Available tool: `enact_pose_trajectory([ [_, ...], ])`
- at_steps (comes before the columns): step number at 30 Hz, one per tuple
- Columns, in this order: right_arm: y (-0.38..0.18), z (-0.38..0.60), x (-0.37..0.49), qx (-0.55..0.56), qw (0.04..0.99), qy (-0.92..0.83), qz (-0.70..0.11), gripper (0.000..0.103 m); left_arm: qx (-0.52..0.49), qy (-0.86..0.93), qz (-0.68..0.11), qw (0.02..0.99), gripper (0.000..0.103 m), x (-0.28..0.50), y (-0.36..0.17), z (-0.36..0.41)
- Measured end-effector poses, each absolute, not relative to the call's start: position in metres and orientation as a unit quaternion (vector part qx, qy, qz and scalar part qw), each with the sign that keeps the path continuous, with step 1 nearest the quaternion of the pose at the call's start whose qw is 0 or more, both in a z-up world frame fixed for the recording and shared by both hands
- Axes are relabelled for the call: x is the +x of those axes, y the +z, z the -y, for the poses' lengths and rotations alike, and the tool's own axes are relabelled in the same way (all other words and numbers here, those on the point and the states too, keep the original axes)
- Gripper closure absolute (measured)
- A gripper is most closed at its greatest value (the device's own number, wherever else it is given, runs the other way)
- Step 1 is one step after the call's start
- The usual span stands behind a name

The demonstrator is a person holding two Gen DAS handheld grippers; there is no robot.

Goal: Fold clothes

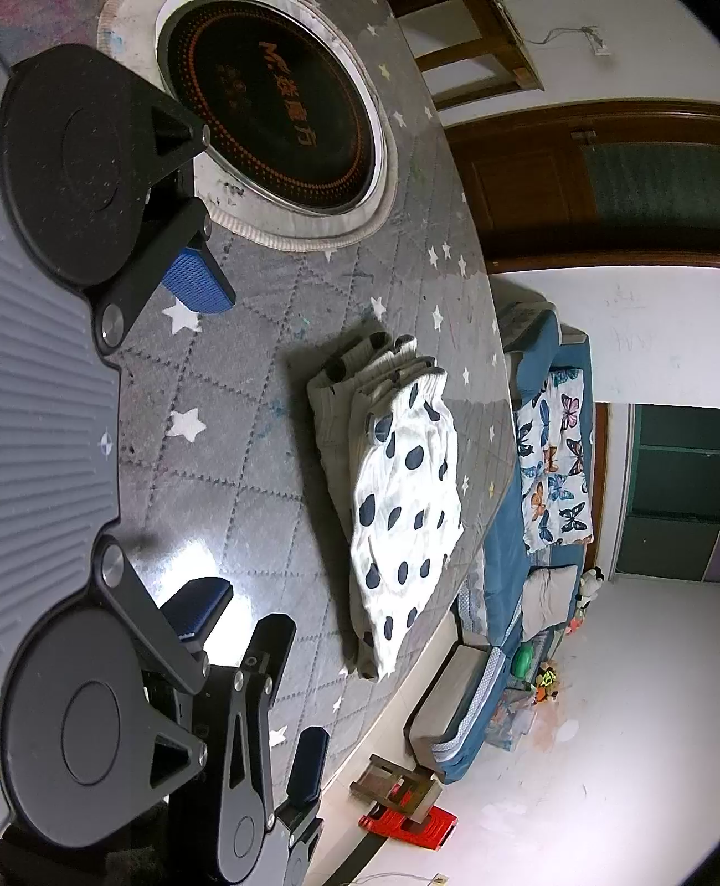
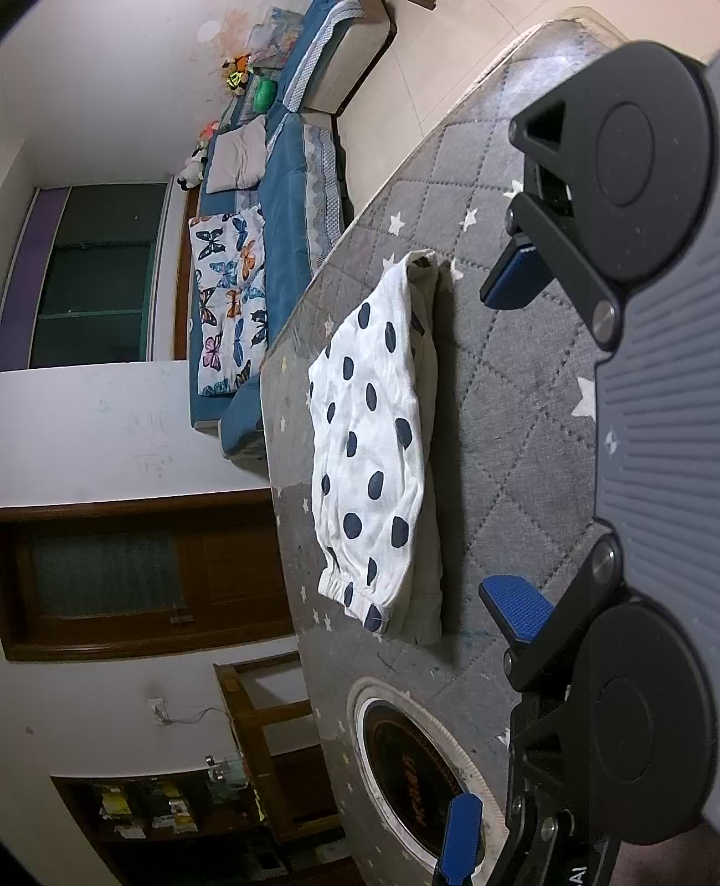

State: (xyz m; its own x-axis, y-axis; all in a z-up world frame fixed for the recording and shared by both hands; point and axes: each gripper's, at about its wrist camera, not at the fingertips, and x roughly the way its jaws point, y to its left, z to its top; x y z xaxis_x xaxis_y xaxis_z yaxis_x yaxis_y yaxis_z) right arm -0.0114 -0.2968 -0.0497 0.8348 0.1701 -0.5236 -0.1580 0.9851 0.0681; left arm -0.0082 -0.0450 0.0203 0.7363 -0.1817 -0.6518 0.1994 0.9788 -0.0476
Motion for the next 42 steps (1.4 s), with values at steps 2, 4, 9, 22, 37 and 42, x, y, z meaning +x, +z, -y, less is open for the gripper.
enact_pose_trajectory([
  [2, -0.0498, 0.2966, -0.0117, 0.011, 0.958, 0.086, -0.275, 0.000, 0.013, -0.103, -0.349, 0.932, 0.000, -0.0087, 0.0200, 0.0460],
  [4, -0.0498, 0.2961, -0.0120, 0.011, 0.957, 0.087, -0.275, 0.000, 0.014, -0.104, -0.349, 0.931, 0.000, -0.0091, 0.0197, 0.0469],
  [9, -0.0497, 0.2957, -0.0131, 0.012, 0.958, 0.088, -0.274, 0.000, 0.016, -0.106, -0.348, 0.931, 0.000, -0.0112, 0.0196, 0.0495],
  [22, -0.0494, 0.2960, -0.0138, 0.014, 0.958, 0.087, -0.272, 0.000, 0.018, -0.105, -0.344, 0.933, 0.000, -0.0147, 0.0214, 0.0507],
  [37, -0.0486, 0.2969, -0.0154, 0.017, 0.959, 0.087, -0.271, 0.000, 0.022, -0.103, -0.338, 0.935, 0.000, -0.0179, 0.0234, 0.0516],
  [42, -0.0483, 0.2972, -0.0153, 0.017, 0.958, 0.087, -0.271, 0.000, 0.023, -0.103, -0.336, 0.936, 0.000, -0.0178, 0.0244, 0.0522],
])
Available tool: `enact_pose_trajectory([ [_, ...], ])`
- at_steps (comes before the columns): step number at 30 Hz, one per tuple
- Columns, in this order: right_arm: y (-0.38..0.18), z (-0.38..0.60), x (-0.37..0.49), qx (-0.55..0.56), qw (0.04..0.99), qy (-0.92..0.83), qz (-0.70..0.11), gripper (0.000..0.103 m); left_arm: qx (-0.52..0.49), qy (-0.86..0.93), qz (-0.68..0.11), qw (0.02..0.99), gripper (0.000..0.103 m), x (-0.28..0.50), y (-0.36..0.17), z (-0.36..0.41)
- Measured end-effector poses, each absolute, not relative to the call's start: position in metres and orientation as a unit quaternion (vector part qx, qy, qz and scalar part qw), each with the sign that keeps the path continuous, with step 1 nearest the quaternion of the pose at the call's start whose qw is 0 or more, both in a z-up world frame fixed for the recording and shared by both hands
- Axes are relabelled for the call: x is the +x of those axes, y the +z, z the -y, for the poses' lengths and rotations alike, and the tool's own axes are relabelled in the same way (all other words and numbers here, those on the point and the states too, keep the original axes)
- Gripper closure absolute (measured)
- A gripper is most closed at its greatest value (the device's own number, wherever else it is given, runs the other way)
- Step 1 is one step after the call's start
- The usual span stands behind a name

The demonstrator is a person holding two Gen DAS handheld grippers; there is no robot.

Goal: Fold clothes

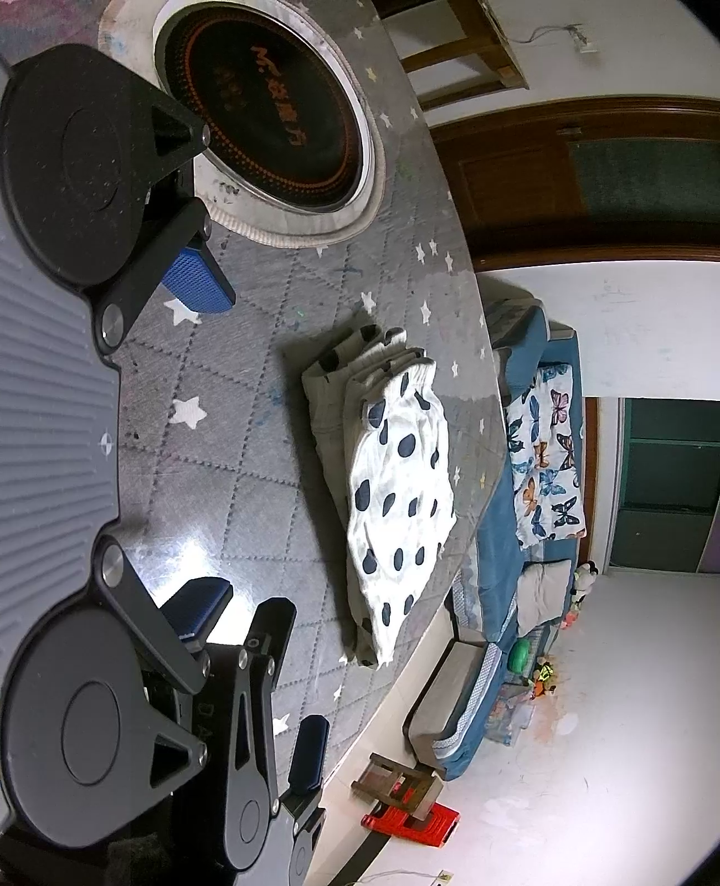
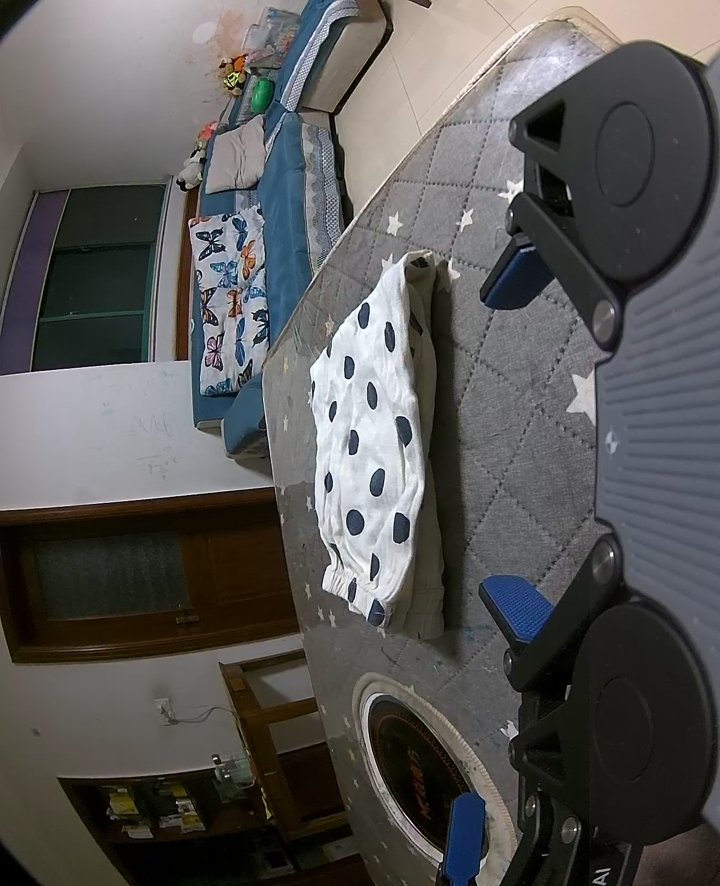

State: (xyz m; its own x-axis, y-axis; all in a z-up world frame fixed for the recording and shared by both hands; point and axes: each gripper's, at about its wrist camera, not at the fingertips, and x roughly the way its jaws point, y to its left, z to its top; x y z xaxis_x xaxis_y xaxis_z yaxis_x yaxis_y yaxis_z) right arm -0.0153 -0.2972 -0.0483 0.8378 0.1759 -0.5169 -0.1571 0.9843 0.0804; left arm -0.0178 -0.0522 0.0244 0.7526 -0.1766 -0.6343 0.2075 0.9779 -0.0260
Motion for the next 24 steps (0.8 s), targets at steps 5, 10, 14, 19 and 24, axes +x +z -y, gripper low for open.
enact_pose_trajectory([
  [5, -0.049, 0.297, -0.015, 0.016, 0.958, 0.087, -0.273, 0.000, 0.025, -0.103, -0.334, 0.936, 0.000, -0.018, 0.025, 0.053],
  [10, -0.049, 0.297, -0.013, 0.016, 0.957, 0.086, -0.275, 0.000, 0.026, -0.100, -0.334, 0.937, 0.000, -0.015, 0.025, 0.052],
  [14, -0.051, 0.297, -0.010, 0.015, 0.956, 0.087, -0.278, 0.000, 0.026, -0.099, -0.335, 0.937, 0.000, -0.013, 0.025, 0.051],
  [19, -0.054, 0.297, -0.006, 0.015, 0.955, 0.086, -0.283, 0.000, 0.027, -0.099, -0.339, 0.935, 0.000, -0.009, 0.022, 0.052],
  [24, -0.055, 0.298, -0.001, 0.015, 0.954, 0.085, -0.286, 0.000, 0.028, -0.100, -0.343, 0.934, 0.000, -0.004, 0.020, 0.052],
])
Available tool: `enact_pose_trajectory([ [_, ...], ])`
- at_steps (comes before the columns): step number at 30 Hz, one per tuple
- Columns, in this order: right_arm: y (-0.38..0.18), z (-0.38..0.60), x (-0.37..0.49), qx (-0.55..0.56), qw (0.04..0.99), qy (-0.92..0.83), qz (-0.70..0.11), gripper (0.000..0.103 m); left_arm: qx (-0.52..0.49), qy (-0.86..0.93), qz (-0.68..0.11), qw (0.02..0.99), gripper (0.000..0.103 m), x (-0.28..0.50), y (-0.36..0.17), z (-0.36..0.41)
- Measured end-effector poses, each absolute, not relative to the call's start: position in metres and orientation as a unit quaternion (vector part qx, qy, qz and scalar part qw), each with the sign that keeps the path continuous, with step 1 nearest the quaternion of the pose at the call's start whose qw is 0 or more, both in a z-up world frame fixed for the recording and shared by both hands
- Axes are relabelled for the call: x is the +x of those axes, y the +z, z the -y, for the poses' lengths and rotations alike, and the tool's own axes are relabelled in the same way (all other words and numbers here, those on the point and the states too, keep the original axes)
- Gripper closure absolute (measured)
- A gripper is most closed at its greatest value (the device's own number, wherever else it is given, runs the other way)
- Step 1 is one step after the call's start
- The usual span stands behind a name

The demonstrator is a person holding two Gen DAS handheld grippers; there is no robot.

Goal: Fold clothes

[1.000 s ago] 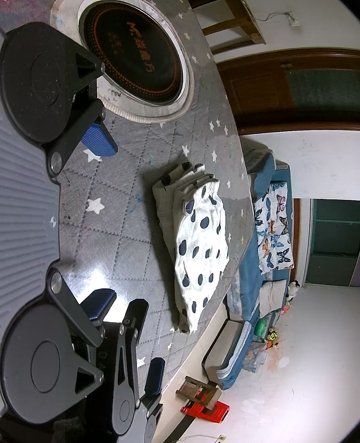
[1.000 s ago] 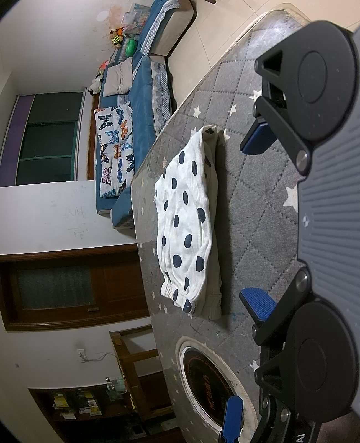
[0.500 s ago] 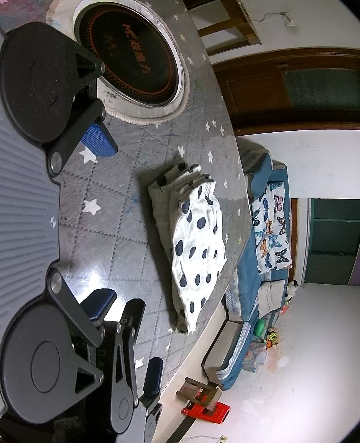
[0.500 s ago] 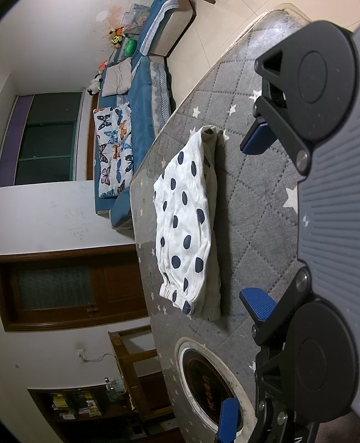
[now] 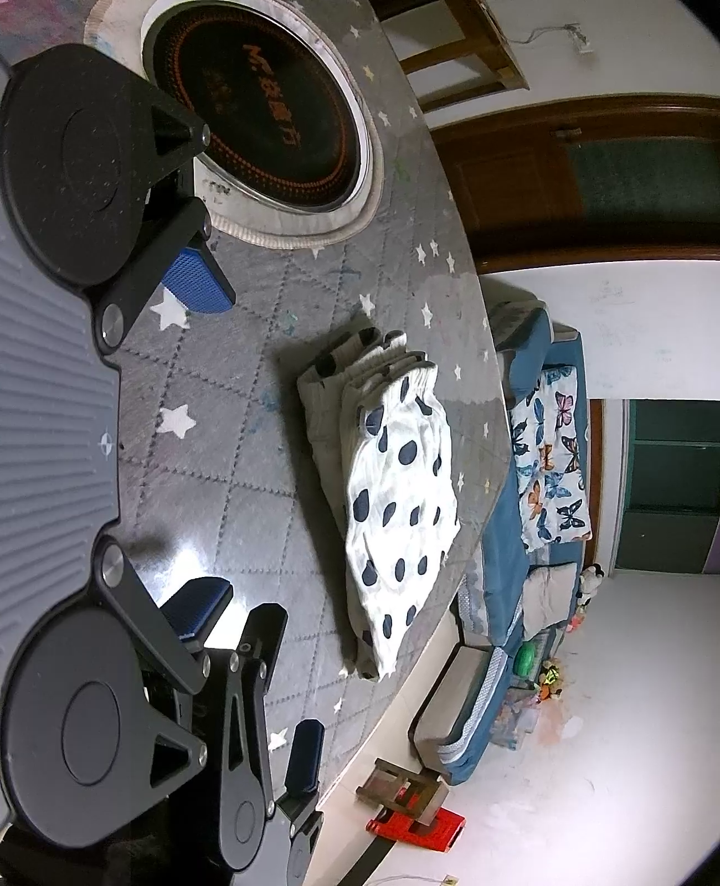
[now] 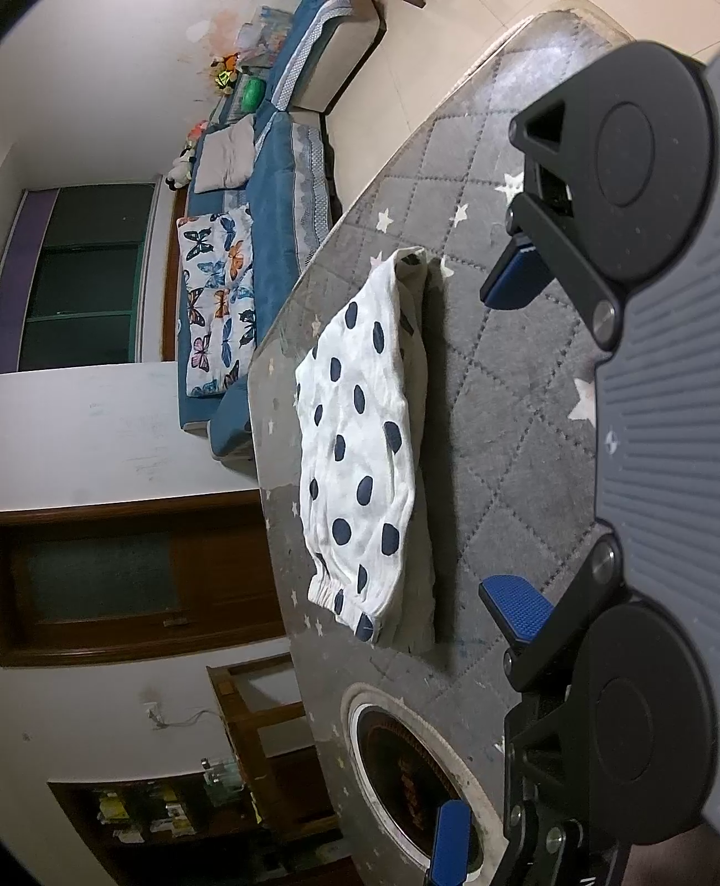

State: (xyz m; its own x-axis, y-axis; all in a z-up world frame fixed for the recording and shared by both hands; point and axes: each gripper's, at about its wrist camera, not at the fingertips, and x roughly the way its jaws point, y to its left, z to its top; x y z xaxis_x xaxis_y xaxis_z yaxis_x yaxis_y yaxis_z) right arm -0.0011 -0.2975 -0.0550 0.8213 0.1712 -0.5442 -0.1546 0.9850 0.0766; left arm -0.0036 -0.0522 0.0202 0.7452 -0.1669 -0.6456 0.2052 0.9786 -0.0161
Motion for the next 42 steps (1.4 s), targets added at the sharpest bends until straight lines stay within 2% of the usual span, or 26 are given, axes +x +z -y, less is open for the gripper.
enact_pose_trajectory([
  [42, -0.068, 0.298, 0.043, 0.013, 0.947, 0.085, -0.311, 0.000, 0.037, -0.101, -0.368, 0.924, 0.000, 0.040, 0.007, 0.058],
])
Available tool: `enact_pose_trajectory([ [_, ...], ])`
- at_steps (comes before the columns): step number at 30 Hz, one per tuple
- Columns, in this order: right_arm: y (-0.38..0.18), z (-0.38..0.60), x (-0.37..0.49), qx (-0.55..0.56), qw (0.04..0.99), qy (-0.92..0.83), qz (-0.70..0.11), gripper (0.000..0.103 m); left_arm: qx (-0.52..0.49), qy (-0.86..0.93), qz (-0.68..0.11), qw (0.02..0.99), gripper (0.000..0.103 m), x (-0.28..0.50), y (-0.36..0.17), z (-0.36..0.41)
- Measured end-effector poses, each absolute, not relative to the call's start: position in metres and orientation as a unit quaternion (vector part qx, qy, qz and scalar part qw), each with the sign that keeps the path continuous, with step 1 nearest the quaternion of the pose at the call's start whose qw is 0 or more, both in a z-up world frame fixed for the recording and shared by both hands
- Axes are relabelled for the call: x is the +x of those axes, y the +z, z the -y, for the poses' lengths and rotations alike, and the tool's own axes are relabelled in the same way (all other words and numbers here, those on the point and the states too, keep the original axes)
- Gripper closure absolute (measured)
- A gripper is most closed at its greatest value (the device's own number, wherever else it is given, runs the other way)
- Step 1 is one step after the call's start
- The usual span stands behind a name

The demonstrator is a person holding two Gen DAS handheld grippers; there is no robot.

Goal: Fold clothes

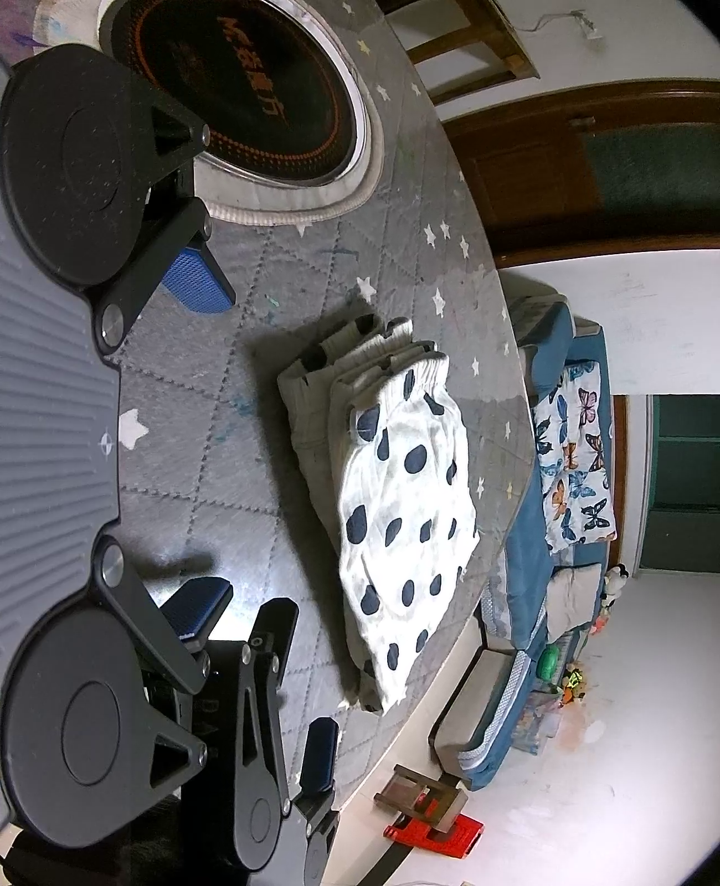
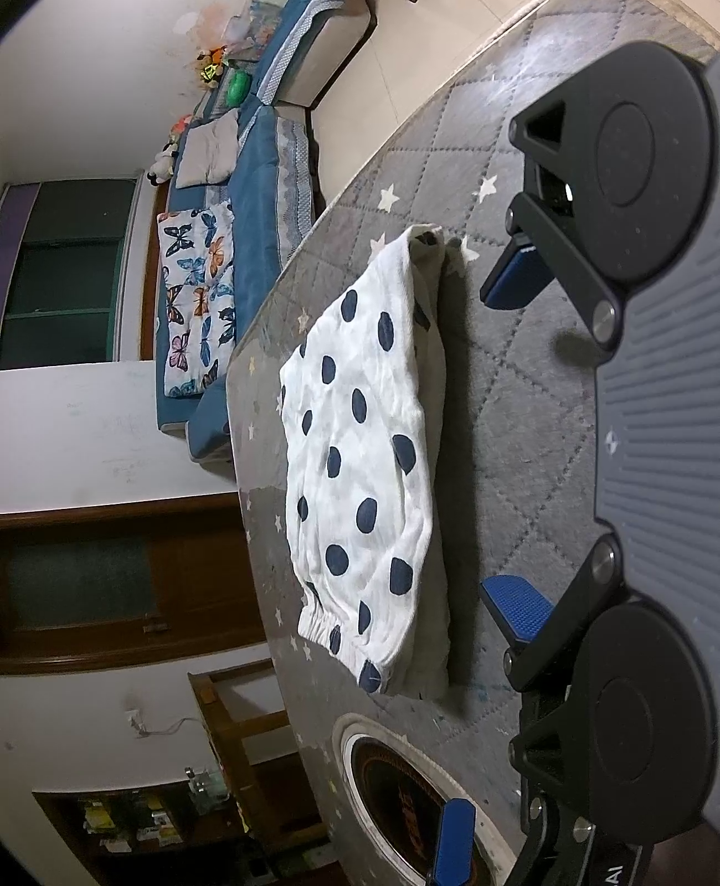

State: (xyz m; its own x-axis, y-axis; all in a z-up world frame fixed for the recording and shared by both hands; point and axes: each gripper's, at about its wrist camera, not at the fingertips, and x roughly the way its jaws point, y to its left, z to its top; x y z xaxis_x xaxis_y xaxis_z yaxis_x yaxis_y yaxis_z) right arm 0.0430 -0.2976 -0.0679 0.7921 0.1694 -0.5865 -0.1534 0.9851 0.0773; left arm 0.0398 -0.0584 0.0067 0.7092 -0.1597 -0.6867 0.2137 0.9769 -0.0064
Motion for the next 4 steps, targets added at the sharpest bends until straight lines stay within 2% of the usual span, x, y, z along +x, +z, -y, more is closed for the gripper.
enact_pose_trajectory([
  [4, -0.0694, 0.2978, 0.0465, 0.012, 0.946, 0.085, -0.313, 0.000, 0.037, -0.103, -0.369, 0.923, 0.000, 0.0431, 0.0054, 0.0582],
])
